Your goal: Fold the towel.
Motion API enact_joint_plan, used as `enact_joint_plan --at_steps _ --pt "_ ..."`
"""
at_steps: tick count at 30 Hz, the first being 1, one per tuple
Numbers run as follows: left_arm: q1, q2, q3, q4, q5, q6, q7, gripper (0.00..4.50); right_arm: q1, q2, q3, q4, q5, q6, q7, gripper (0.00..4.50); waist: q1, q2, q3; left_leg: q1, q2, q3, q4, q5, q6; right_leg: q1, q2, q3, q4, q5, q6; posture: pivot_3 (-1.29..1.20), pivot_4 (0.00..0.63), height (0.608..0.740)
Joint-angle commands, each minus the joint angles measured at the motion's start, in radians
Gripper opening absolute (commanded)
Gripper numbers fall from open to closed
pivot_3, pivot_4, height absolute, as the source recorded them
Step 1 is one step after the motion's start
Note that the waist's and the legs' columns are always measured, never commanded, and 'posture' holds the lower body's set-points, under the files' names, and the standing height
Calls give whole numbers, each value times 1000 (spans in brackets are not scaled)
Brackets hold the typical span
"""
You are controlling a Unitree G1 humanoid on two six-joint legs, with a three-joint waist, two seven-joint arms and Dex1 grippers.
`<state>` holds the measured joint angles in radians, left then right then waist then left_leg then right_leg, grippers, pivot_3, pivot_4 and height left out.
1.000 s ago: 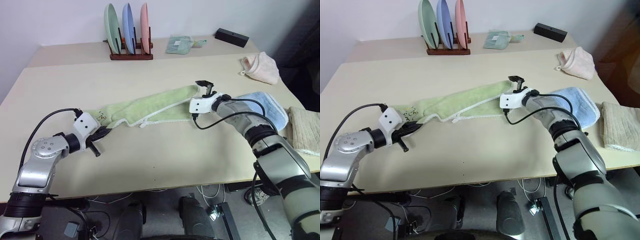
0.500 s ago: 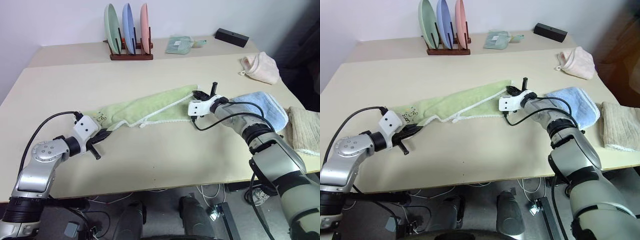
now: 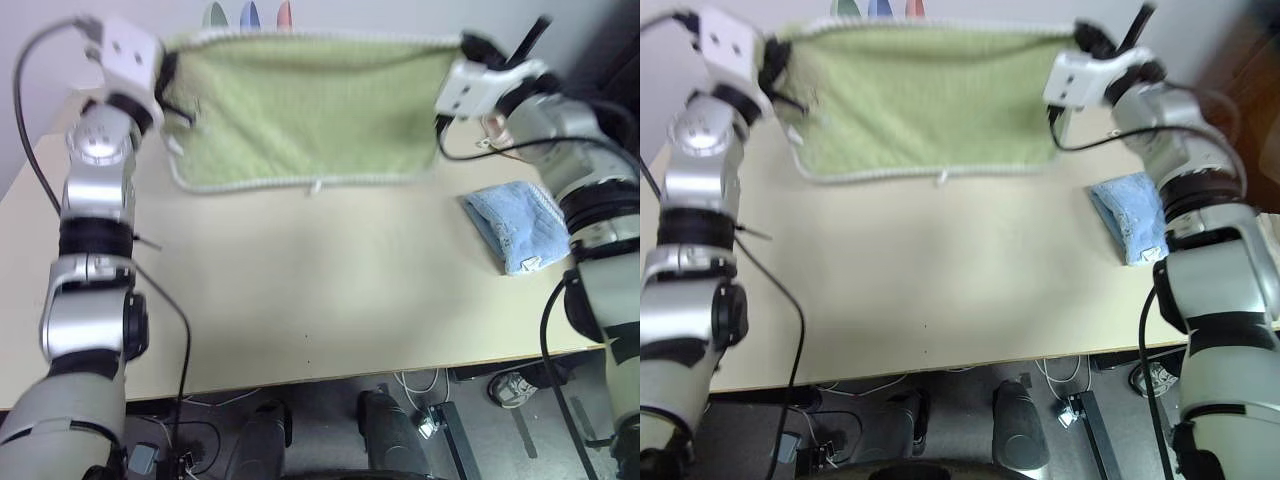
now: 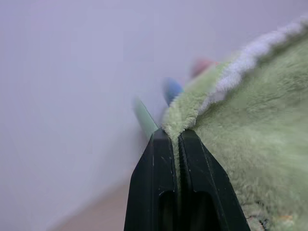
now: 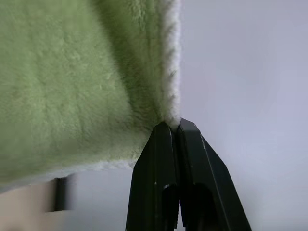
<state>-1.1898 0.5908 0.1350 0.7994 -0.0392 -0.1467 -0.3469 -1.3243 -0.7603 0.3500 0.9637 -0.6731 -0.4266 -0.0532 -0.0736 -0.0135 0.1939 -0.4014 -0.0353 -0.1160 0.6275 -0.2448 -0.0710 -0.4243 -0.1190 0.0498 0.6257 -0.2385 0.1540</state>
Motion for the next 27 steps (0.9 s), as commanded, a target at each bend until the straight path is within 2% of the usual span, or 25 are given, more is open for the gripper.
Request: enact_joint_plan --at_steps 1,4,7,9,12,16,19,23,27 --pt "-36 34 65 63 -62 -41 -41 0 0 -48 -64 -85 54 -1 39 40 -3 1 0 -2 0 0 0 1 -2 -2 0 0 2 0 0 0 150 740" --pt "82 63 43 0 -74 -33 -175 0 122 -73 -116 -246 167 -13 195 40 -7 1 -1 -2 0 1 0 1 -1 -3 0 0 2 0 1 0 150 740" --pt "287 94 37 -166 -119 67 -307 0 340 -103 -172 -516 313 52 396 40 -10 1 -1 -2 0 1 1 -1 1 -3 0 0 4 0 1 0 150 740" --pt "453 118 39 -323 -146 94 -380 0 499 -130 -197 -695 375 120 502 40 -9 1 0 -4 0 1 5 -2 3 -3 0 0 5 0 1 0 150 740" --pt "701 159 62 -588 -218 231 -463 0 749 -163 -248 -948 500 267 654 40 0 1 0 -6 0 0 5 -2 3 -5 0 0 6 0 1 0 150 740" --pt "910 215 114 -832 -337 424 -523 0 1035 -241 -323 -1197 631 449 830 40 21 1 0 -5 0 -1 7 -2 4 -4 0 0 6 0 0 0 150 740" --pt "1063 271 162 -968 -412 552 -575 0 1225 -301 -430 -1338 735 589 935 40 32 1 0 -3 1 0 9 -2 4 0 0 0 6 1 -2 0 150 740" --pt "1212 329 185 -1036 -419 596 -628 0 1331 -335 -522 -1430 817 705 1012 40 32 0 0 12 1 0 7 -3 4 15 0 0 3 -2 -5 0 150 740" --pt "1194 317 152 -970 -355 548 -592 0 1266 -326 -500 -1404 784 698 994 40 32 0 0 14 2 1 6 -3 4 17 0 -1 3 -2 -7 0 150 740"
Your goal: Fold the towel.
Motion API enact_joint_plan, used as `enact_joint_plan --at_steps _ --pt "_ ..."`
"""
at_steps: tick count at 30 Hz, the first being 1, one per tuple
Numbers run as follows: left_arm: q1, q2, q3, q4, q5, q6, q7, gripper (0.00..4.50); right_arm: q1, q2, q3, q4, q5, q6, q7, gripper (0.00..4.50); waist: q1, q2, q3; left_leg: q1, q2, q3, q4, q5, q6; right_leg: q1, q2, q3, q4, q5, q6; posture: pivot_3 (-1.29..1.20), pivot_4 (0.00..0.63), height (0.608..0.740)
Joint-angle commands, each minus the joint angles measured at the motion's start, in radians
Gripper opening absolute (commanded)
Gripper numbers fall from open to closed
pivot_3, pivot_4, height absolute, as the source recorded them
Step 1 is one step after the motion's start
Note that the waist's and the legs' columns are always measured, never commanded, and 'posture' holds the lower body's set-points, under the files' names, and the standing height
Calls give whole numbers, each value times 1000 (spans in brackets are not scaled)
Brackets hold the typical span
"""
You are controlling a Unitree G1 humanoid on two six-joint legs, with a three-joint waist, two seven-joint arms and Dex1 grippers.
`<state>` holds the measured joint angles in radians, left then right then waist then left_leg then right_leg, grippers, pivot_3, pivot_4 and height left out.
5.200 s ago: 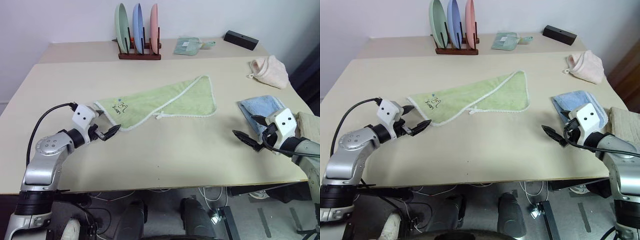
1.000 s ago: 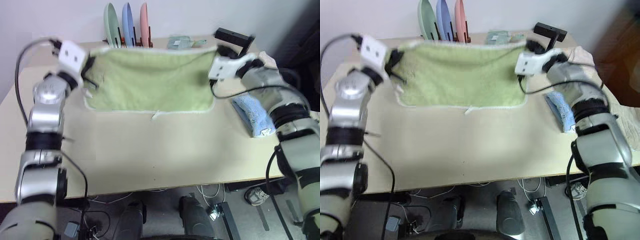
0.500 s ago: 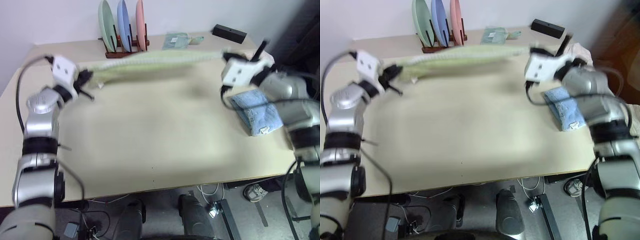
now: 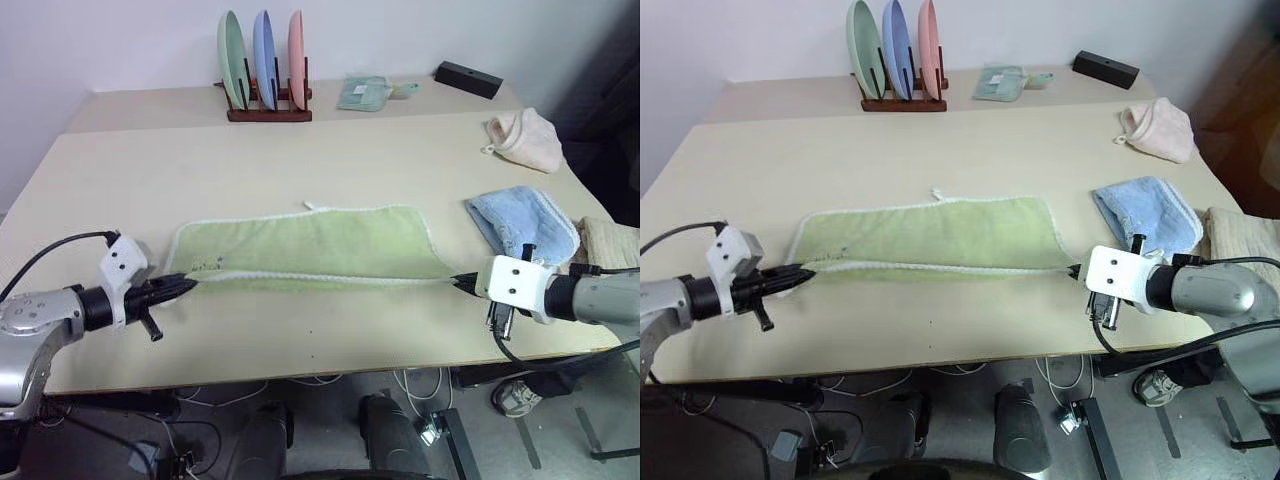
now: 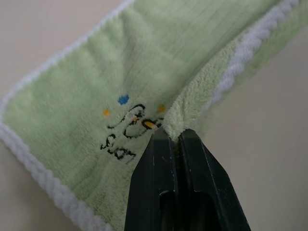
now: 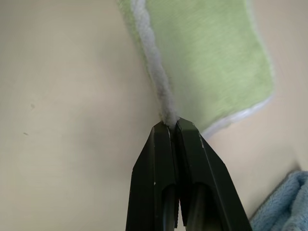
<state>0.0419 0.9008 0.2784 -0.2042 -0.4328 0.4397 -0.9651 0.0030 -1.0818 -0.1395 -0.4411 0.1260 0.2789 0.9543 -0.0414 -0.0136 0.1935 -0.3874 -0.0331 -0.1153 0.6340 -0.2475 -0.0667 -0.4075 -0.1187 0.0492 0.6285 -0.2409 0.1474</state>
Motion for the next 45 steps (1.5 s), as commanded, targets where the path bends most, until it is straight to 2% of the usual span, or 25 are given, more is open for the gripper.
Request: enact_joint_plan --at_steps 1,6,10,17,23,29,37,43,45 --pt "-69 -3 -6 58 53 -54 38 0 -103 1 11 29 -35 -19 -25 40 0 0 0 0 0 0 0 0 0 0 0 0 0 0 0 0 150 740" --pt "-258 -55 -112 217 138 -126 70 0 -361 65 163 272 -167 -148 -70 40 2 -1 -1 -1 0 0 1 0 0 0 0 0 -1 2 4 0 150 740" --pt "-405 -99 -186 400 216 -222 72 0 -577 193 263 552 -224 -270 -91 40 -4 -1 -1 -1 0 0 -1 0 0 -2 0 0 -1 3 4 0 150 740" --pt "-542 -120 -261 629 301 -357 35 0 -780 316 368 967 -321 -491 -107 40 -4 -1 0 -2 -1 0 -3 0 0 -5 0 0 0 3 4 0 150 740" --pt "-592 -132 -271 737 335 -418 41 0 -863 370 403 1174 -374 -601 -134 40 -4 -1 0 -3 -1 0 -3 0 0 -5 0 0 0 3 4 0 150 740" --pt "-611 -150 -256 810 350 -449 82 0 -893 391 404 1288 -406 -648 -172 40 -5 -1 0 -2 -1 0 -2 0 -1 -5 0 0 1 3 4 0 150 740" --pt "-625 -166 -246 850 343 -457 115 0 -945 412 394 1377 -434 -698 -275 40 -7 -1 0 -2 -1 0 -2 1 -1 -5 0 0 1 3 4 0 150 740" --pt "-617 -175 -230 838 320 -430 113 0 -961 417 393 1392 -433 -712 -281 40 -9 -1 0 -2 -1 0 -2 1 -1 -5 0 0 1 3 4 0 150 740" --pt "-612 -179 -221 831 309 -410 106 629 -960 419 390 1392 -427 -703 -272 590 -11 -1 0 -2 -1 0 -2 1 -1 -5 0 0 1 3 4 0 150 740"
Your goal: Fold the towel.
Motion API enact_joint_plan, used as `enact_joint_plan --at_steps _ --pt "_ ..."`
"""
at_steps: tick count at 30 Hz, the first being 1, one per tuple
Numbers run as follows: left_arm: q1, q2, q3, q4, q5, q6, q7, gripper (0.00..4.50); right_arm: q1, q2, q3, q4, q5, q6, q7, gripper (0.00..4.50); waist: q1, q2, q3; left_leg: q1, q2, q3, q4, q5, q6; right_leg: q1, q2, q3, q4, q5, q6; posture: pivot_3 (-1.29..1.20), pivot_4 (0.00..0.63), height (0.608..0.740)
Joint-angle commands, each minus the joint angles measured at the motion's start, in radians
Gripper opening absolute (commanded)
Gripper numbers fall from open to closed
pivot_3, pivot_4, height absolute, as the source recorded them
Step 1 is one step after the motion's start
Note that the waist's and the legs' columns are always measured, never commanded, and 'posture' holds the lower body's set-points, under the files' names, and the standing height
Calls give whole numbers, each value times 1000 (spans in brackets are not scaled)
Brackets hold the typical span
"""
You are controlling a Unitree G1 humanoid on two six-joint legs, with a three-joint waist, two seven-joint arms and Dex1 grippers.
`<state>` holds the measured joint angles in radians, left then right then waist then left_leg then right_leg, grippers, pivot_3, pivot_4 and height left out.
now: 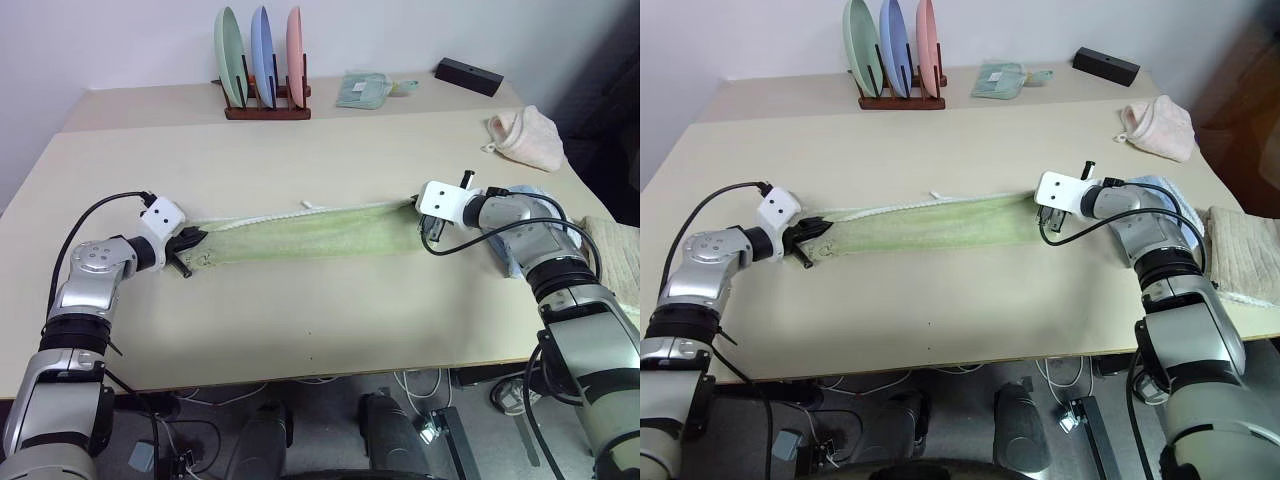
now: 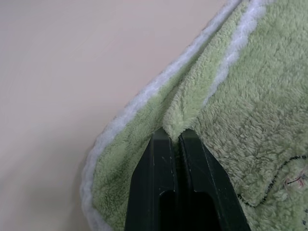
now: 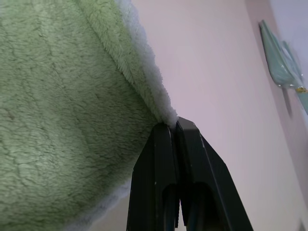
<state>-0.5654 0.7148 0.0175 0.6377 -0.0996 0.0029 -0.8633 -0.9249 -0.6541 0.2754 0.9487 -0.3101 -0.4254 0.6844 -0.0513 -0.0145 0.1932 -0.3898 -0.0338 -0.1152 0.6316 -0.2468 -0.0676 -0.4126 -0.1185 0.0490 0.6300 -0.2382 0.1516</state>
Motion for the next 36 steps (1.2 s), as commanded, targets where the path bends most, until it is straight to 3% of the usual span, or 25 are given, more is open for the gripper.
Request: enact_joint_plan --at_steps 1,7,11,15,17,19,24,27,31,36 --pt "-1 5 47 -16 -33 36 1 962 -30 -8 -26 2 14 6 6 918 -3 0 0 0 0 0 0 0 0 0 0 0 0 0 0 0 150 740" --pt "4 2 87 -39 -40 37 57 3956 -7 -37 -38 -54 0 6 -34 3763 -15 0 0 0 0 0 0 0 0 0 0 0 0 0 0 0 150 740" --pt "41 0 151 -120 -83 74 103 3956 84 -94 -123 -240 60 92 -49 3763 -16 0 0 0 0 0 0 0 0 0 0 0 0 0 0 0 150 740" --pt "129 2 203 -251 -132 142 119 3956 282 -131 -277 -593 204 363 -2 3763 -14 0 0 -1 0 -1 -1 0 0 -1 0 0 0 0 0 0 150 740" --pt "175 10 221 -294 -134 160 129 4007 414 -151 -353 -793 288 528 42 4314 -11 0 0 -1 0 -1 0 0 0 0 0 0 0 0 0 0 150 740" --pt "199 13 234 -312 -133 168 146 4007 517 -140 -427 -956 384 684 54 4472 -9 0 0 0 0 -1 0 0 0 0 0 0 1 0 0 0 150 740" --pt "195 -13 204 -415 -135 138 149 4007 719 23 -617 -1349 753 1156 -37 4472 8 0 0 1 0 -1 1 0 0 1 0 0 1 0 0 0 150 740" --pt "202 -79 107 -610 -176 190 105 4007 752 162 -670 -1460 911 1392 -178 4472 19 0 0 0 0 -1 2 0 0 3 0 0 0 0 0 0 150 740" --pt "204 -180 -46 -766 -168 235 83 4007 721 356 -731 -1471 990 1607 -404 4472 36 -1 -1 0 0 -1 2 0 0 3 0 0 0 0 -1 0 150 740" --pt "205 -303 -241 -873 -155 248 45 4007 642 554 -817 -1401 976 1689 -634 4472 32 0 -1 0 0 -1 2 0 0 2 0 0 0 0 -1 0 150 740"
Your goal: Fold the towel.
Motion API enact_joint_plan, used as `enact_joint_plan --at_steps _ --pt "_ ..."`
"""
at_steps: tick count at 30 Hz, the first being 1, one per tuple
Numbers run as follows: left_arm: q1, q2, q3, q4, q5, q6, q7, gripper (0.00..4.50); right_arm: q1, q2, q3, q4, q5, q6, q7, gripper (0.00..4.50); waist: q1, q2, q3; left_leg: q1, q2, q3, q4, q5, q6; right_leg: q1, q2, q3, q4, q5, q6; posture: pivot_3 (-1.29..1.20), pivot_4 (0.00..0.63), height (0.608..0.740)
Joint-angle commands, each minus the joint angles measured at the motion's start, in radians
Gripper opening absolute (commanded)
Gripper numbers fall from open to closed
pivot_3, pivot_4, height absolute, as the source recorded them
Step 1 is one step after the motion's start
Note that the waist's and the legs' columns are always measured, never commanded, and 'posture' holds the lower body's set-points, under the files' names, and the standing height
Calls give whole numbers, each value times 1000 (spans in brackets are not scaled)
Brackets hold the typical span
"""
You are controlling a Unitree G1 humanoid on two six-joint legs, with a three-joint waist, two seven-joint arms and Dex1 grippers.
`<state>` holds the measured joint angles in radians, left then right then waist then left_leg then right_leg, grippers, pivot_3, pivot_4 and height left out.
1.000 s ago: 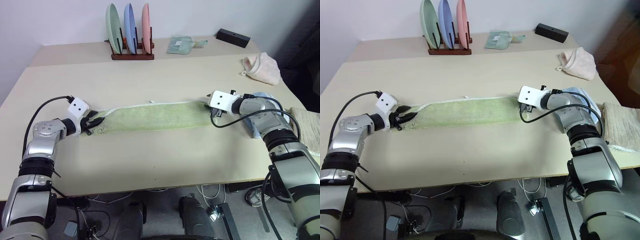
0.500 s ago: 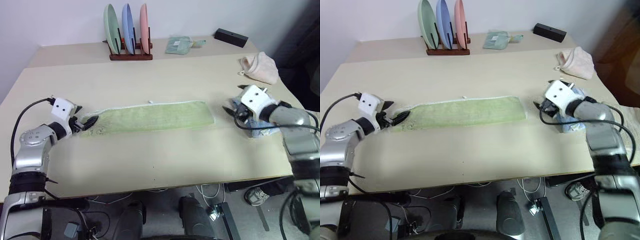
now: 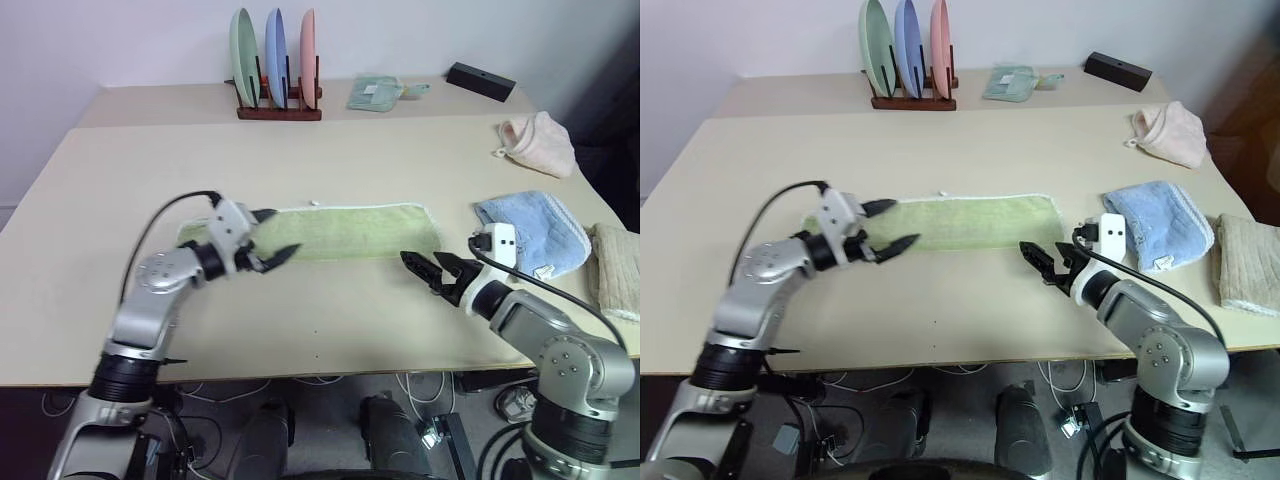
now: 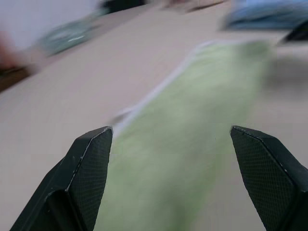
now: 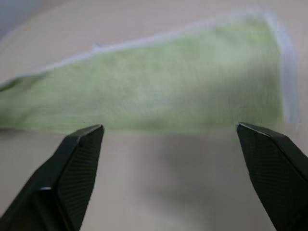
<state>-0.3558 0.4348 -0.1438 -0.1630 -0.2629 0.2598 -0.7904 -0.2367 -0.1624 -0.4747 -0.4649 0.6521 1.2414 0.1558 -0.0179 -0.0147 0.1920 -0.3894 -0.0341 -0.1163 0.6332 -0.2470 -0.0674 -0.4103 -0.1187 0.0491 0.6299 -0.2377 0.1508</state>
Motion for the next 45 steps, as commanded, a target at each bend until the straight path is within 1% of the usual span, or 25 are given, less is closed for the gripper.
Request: enact_joint_plan --at_steps 1,3,7,8,10,13,15,16,17,18,20,22,26,29,31,33,36,38,40,42,45 --pt "-4 -28 -102 -77 18 -21 -40 4007 -60 82 -83 22 19 25 -126 4472 -2 0 0 0 0 0 0 0 0 0 0 0 0 0 0 0 150 740" --pt "-5 -40 -132 -78 26 -24 -49 4007 -91 116 -116 51 23 26 -170 4472 -3 2 -1 0 0 0 -1 0 0 -1 0 0 0 0 0 0 150 740" --pt "-8 -63 -148 -69 8 4 -51 4007 -159 152 -167 146 17 -16 -236 4472 -3 2 -1 0 0 0 -1 0 0 0 0 0 0 0 0 0 150 740" --pt "-7 -67 -149 -65 7 9 -50 4007 -184 157 -180 187 16 -41 -249 4230 -4 2 -1 0 0 0 -1 0 0 0 0 0 0 0 0 0 150 740" --pt "-3 -73 -145 -64 8 21 -39 4007 -220 157 -187 249 15 -79 -264 3664 -4 2 -1 1 0 0 -1 0 0 0 0 0 0 0 0 0 150 740" --pt "7 -75 -128 -70 11 43 -15 4007 -247 144 -175 305 16 -120 -274 2099 -5 3 -1 1 0 0 -1 0 0 0 0 0 0 0 0 0 150 740" --pt "19 -70 -116 -72 17 49 5 4007 -261 140 -174 332 23 -145 -282 1202 -9 3 -1 1 0 0 -2 0 0 0 0 0 0 0 0 0 150 740" --pt "26 -67 -110 -71 23 53 20 4007 -265 138 -174 339 28 -156 -286 593 -10 3 -1 1 0 0 -2 0 0 0 0 0 0 0 0 0 150 740" --pt "32 -65 -104 -70 30 54 34 4007 -268 136 -176 342 33 -164 -290 148 -15 3 -1 1 0 0 -2 0 0 0 0 0 0 0 0 0 150 740" --pt "40 -62 -96 -71 35 56 49 4007 -267 126 -182 335 37 -168 -295 61 -18 3 -1 1 0 0 -2 0 0 0 0 0 0 0 0 0 150 740" --pt "55 -58 -83 -76 44 60 73 4007 -257 94 -196 303 48 -164 -300 61 -18 3 -1 1 0 0 -2 0 0 0 0 0 0 0 0 0 150 740" --pt "68 -55 -73 -79 51 59 92 4007 -230 33 -203 251 55 -145 -288 61 -14 4 -1 0 0 0 -2 0 0 0 0 0 0 0 0 0 150 740" --pt "80 -49 -51 -64 60 55 120 4007 -169 -147 -186 141 82 -102 -213 61 -13 4 -1 -1 0 0 -2 0 1 -1 0 0 -2 0 0 0 150 740" --pt "70 -53 -34 -44 52 58 128 4007 -154 -276 -126 95 81 -97 -136 61 -22 4 -1 0 0 0 -2 0 1 0 0 0 -2 0 0 0 150 740" --pt "58 -57 -31 -26 55 51 132 4007 -161 -332 -54 72 69 -101 -93 61 -29 4 -1 0 0 0 -2 0 1 0 1 0 -2 -1 0 0 150 740" --pt "43 -63 -33 -3 63 38 134 4007 -170 -378 66 46 42 -111 -45 61 -31 4 -1 1 1 0 -3 0 1 0 1 0 -1 -1 0 0 150 740" --pt "23 -71 -34 22 68 26 138 4007 -184 -435 285 5 -18 -140 31 61 -26 4 -1 0 1 0 -2 0 1 0 1 0 -2 -1 0 0 150 740" --pt "15 -75 -31 33 69 20 144 4007 -207 -421 392 18 -57 -165 52 61 -24 4 -1 -1 1 0 -2 0 1 0 1 0 -3 -1 0 0 150 740" --pt "13 -77 -29 39 70 12 151 4007 -232 -405 530 54 -131 -204 68 61 -22 4 -1 -1 1 0 -2 0 1 0 1 0 -4 -1 0 0 150 740" --pt "18 -79 -27 36 76 6 161 4007 -237 -368 600 79 -162 -221 76 61 -21 3 -1 -2 1 0 -2 0 1 0 1 0 -5 0 0 0 150 740" --pt "31 -83 -13 23 75 11 179 4007 -236 -359 687 116 -235 -261 95 61 -17 3 -1 -2 1 0 -2 0 1 0 1 -1 -5 0 0 0 150 740"
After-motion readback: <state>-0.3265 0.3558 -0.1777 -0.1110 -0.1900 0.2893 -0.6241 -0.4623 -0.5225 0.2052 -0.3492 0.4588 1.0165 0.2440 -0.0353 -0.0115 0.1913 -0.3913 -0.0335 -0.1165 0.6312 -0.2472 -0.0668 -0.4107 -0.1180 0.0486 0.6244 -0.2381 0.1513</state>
